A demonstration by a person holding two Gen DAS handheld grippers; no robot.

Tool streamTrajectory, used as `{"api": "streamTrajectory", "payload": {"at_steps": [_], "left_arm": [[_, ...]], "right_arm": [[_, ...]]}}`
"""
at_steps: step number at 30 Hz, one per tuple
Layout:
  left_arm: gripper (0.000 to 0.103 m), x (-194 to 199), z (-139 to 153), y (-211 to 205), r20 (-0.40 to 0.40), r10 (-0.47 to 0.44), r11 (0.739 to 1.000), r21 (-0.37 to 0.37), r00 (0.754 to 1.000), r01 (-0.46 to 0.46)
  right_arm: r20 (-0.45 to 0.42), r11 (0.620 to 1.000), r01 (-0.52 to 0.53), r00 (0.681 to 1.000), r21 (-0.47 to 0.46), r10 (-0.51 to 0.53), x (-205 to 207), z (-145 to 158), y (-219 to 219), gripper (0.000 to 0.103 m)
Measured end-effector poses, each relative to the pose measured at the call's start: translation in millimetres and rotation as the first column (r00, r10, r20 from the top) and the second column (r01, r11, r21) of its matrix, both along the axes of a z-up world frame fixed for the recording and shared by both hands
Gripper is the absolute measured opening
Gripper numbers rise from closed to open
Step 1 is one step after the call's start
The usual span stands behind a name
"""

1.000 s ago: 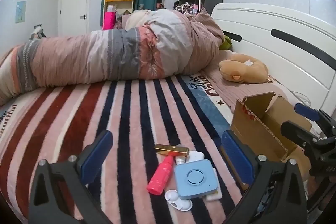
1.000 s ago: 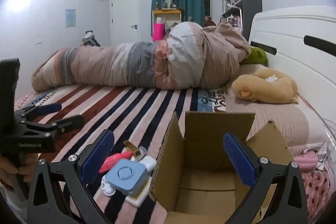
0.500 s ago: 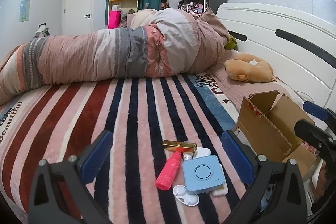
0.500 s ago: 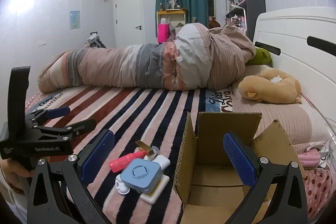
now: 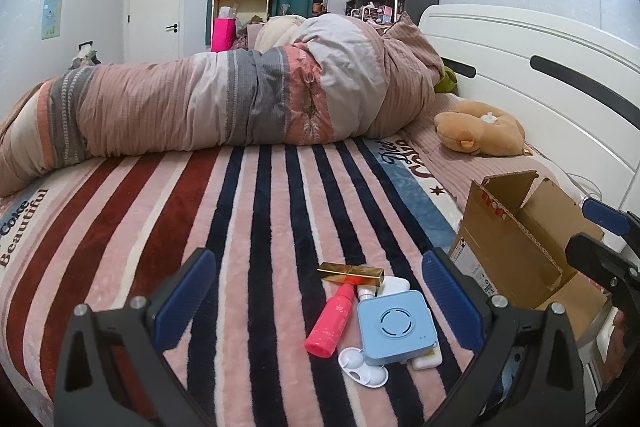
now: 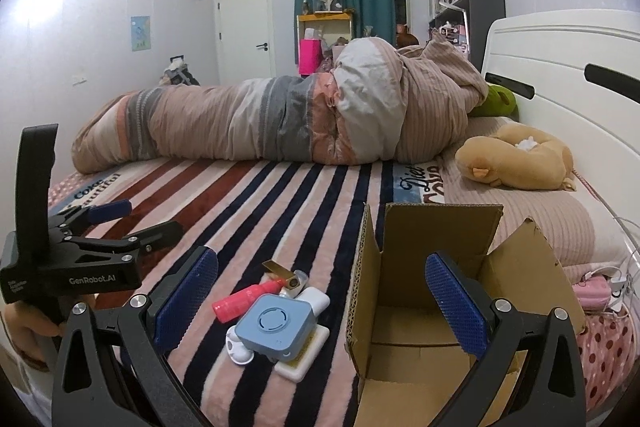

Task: Organize rigid objects

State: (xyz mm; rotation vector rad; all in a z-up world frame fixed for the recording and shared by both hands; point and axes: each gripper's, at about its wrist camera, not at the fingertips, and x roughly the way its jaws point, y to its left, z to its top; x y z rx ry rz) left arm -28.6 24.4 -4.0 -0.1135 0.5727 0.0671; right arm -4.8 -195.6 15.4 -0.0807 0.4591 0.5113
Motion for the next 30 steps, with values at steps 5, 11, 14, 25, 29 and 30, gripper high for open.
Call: {"api": "streamTrajectory", "payload": {"at_steps": [5,11,14,25,29,30], "left_arm": [[0.103,-0.5,0.5,1.0,0.001,-0.007,1.0,-0.007,1.0,0.007],[0.103,-2.5,3.0,0.1,0.008,-0.009,1.0,-0.003,1.0,0.009],[0.103,-2.7,3.5,-0.2,0.009,-0.01,1.0,-0.005,1.0,0.01],[0.103,-4.4,5.5,1.3,0.009,-0.002,1.0,0.002,1.0,0.002],[0.103,-4.4,5.1,1.6,0.01,-0.002,1.0,0.002,1.0,0.002],[0.103,-4.2,5.3,1.7,0.01,-0.002,1.0,0.003,1.0,0.002]], "right_arm": [[0.007,1.0,0.004,1.0,-0.009,-0.004,-0.8,0.0,1.6,0.103],[0.01,1.0,0.003,1.0,-0.017,-0.003,-2.3,-1.2,4.1,0.103],[0.012,1.0,0.006,1.0,-0.017,-0.006,-2.4,-1.1,4.3,0.103],[0.009,1.0,0.011,1.0,-0.012,-0.011,-1.4,-2.1,4.8,0.103],[0.009,1.0,0.011,1.0,-0.008,-0.011,-1.3,-2.1,4.8,0.103],[0.009,1.0,0.011,1.0,-0.008,-0.011,-1.3,-2.1,5.0,0.103]]}}
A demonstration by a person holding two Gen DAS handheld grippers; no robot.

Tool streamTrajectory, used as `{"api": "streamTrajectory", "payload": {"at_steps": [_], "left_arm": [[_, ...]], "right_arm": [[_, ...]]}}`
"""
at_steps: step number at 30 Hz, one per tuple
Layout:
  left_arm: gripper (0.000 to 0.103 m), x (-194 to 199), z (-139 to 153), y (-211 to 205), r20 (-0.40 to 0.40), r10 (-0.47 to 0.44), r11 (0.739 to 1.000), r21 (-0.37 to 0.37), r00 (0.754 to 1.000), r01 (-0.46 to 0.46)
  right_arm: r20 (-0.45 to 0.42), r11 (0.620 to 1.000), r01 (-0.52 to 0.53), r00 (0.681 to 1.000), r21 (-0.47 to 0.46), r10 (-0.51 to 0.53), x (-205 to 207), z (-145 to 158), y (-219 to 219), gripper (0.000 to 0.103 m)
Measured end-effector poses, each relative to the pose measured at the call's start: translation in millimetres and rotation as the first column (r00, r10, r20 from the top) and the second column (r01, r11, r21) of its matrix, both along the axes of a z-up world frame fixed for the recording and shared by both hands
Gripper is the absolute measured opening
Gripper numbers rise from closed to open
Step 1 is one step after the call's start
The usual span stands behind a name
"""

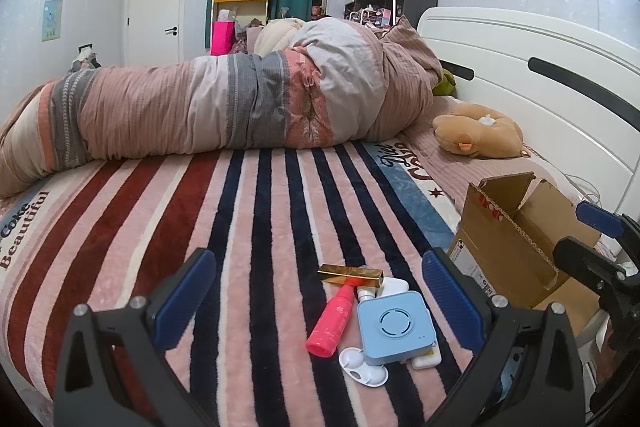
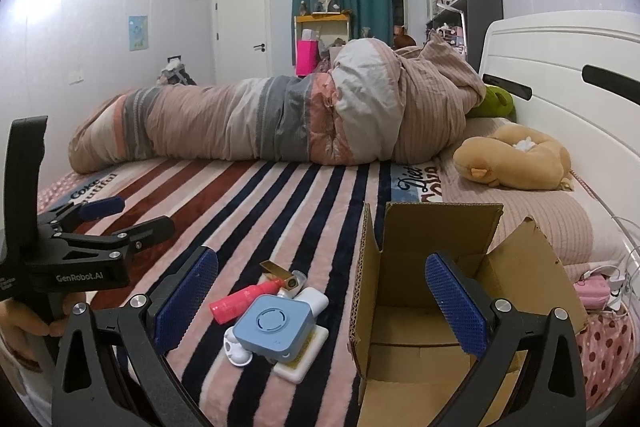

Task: Organize rigid objects

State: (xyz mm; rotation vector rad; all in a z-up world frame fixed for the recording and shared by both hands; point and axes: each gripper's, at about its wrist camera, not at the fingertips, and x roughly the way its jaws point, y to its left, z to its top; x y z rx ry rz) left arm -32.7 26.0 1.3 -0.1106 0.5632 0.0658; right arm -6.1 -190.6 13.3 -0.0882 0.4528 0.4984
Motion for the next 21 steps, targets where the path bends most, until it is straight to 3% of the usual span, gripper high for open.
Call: {"api": "streamTrajectory", "payload": {"at_steps": [17,21], "left_arm": [[0.103,4,-11,14,-0.021,-0.016,1.0,-0.007,1.0,0.016],[0.103,11,-25,40,-0.034,-0.055,0.998,-0.029,0.998,0.054]], "right_arm": [[0.026,0.999,-0.021,0.999,-0.045,0.022,-10,-3,20,0.103],[0.002,0.994,-0.053,0.999,-0.096,0.054,-13,-15,47,0.077]]}}
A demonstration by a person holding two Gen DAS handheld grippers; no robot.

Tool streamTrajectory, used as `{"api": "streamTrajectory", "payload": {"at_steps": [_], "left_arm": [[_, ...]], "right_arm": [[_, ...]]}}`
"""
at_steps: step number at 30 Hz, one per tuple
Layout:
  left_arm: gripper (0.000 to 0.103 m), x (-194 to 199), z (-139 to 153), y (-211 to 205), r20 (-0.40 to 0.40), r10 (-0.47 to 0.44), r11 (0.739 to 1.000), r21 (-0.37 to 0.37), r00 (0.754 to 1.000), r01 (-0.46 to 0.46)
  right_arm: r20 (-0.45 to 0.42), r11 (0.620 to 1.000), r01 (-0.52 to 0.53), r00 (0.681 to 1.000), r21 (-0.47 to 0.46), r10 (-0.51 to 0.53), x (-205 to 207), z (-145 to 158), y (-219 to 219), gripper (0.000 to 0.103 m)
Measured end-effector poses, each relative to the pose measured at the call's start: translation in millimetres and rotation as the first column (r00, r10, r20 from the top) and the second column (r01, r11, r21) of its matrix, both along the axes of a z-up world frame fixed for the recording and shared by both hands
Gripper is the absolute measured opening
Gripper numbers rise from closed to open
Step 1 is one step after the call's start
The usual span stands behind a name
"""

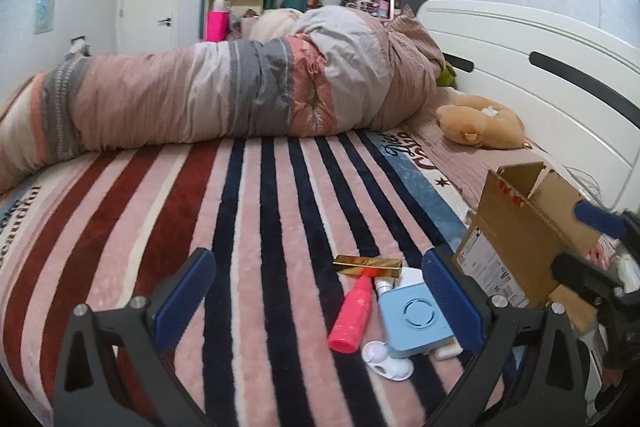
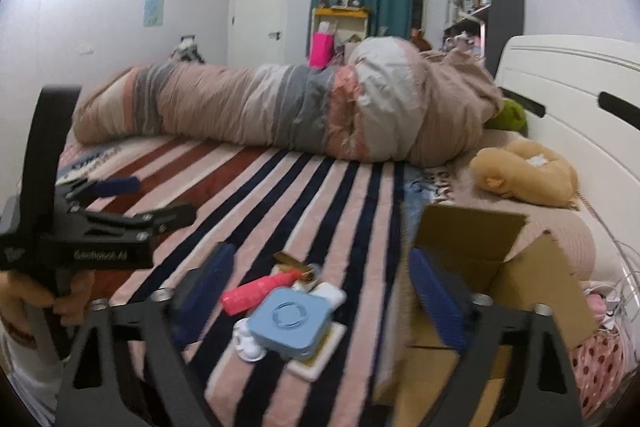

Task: Organize rigid objects

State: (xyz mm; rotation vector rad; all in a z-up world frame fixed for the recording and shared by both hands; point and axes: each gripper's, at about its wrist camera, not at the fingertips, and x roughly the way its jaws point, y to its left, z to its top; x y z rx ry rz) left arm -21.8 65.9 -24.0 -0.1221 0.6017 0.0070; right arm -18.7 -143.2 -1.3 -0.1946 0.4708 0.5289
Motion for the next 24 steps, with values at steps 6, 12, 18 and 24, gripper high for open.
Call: {"api": "streamTrajectory", "payload": {"at_steps": [6,12,18,24], "left_arm": [[0.103,23,-40,38,-0.058,-0.053,0.998,-0.017,0.997,0.053],[0.102,42,-78,58,-0.123,-0.13,0.986,-0.12,0.984,0.115],[0.102,50,-94,60,-0.135,-0.137,0.989,-0.077,0.981,0.128],[0.102,49,-94,69,-0.079,-0.166,0.98,-0.126,0.983,0.155]], "right_arm": [[-0.201,0.997,-0.072,0.977,-0.019,0.067,16,-51,44,0.076],[-0.341,0.991,0.065,0.935,-0.117,-0.101,58,-107,59,0.076],[-0.4,0.975,0.165,0.892,-0.148,-0.211,90,-133,62,0.088],[-0.368,0.955,0.189,0.891,-0.23,-0.265,99,-141,83,0.09]]}}
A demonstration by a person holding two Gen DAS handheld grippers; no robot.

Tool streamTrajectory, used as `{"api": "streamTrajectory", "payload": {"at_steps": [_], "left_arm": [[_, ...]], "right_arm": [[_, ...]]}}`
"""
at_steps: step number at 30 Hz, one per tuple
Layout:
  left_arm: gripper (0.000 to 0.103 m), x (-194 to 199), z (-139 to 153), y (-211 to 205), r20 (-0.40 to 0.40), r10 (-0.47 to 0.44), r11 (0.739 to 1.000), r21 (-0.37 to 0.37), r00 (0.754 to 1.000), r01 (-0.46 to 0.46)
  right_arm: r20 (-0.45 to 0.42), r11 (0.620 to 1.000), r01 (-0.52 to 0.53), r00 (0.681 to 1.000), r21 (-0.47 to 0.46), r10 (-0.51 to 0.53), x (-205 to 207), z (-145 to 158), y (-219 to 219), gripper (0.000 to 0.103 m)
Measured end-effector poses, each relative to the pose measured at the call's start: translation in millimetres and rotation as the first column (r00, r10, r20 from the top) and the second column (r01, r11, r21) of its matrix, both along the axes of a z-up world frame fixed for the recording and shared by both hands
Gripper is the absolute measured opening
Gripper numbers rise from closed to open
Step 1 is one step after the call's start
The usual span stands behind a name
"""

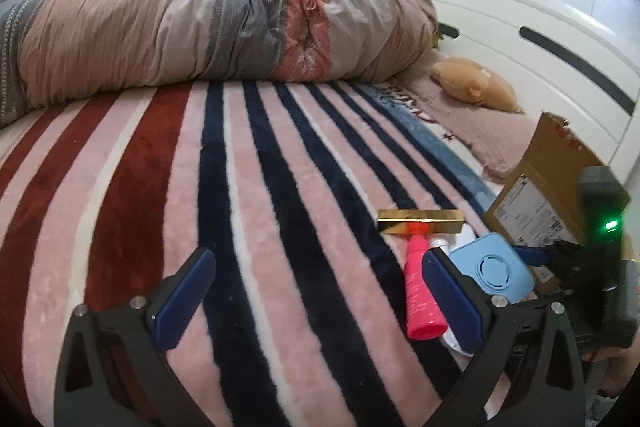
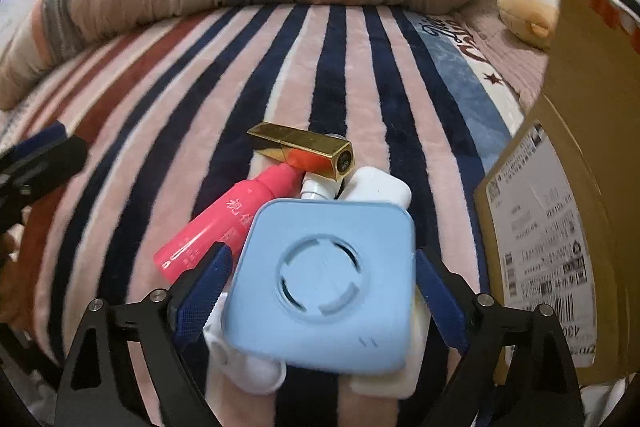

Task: Organize rigid objects
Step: 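Grasp the light blue square device with the right gripper, then carry the blue device with the right gripper over the cardboard box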

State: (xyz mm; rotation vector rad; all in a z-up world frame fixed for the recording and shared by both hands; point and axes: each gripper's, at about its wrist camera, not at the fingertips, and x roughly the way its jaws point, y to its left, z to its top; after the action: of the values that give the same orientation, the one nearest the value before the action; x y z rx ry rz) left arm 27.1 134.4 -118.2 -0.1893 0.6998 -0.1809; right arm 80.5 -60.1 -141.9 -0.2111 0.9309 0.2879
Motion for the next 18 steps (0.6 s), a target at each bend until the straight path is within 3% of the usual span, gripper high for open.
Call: {"api": "streamTrajectory", "payload": {"at_steps": [6,8,10,16,18], "left_arm": [[0.102,6,-2,7,-0.024,-0.005,1.0,-0.015,1.0,0.005],[0.102,7,-3,9,-0.037,-0.013,0.999,-0.034,0.999,0.012],[0.102,9,-6,11,-0.061,-0.038,0.996,-0.077,0.997,0.034],[0.102,6,-4,7,-0.045,-0.125,0.983,-0.144,0.991,0.118],[0.102,3,0,5,-0.029,-0.171,0.967,-0.196,0.985,0.163]], "right_arm": [[0.04,0.995,0.025,0.999,-0.101,-0.021,2,-4,9,0.09],[0.056,0.995,0.034,0.998,-0.096,-0.029,-2,-2,5,0.082],[0.071,0.994,0.024,0.997,-0.104,-0.017,-7,1,4,0.081],[0.119,0.991,-0.122,0.985,-0.048,0.127,-24,20,9,0.081],[0.127,0.985,-0.169,0.977,-0.034,0.172,-28,26,13,0.081]]}}
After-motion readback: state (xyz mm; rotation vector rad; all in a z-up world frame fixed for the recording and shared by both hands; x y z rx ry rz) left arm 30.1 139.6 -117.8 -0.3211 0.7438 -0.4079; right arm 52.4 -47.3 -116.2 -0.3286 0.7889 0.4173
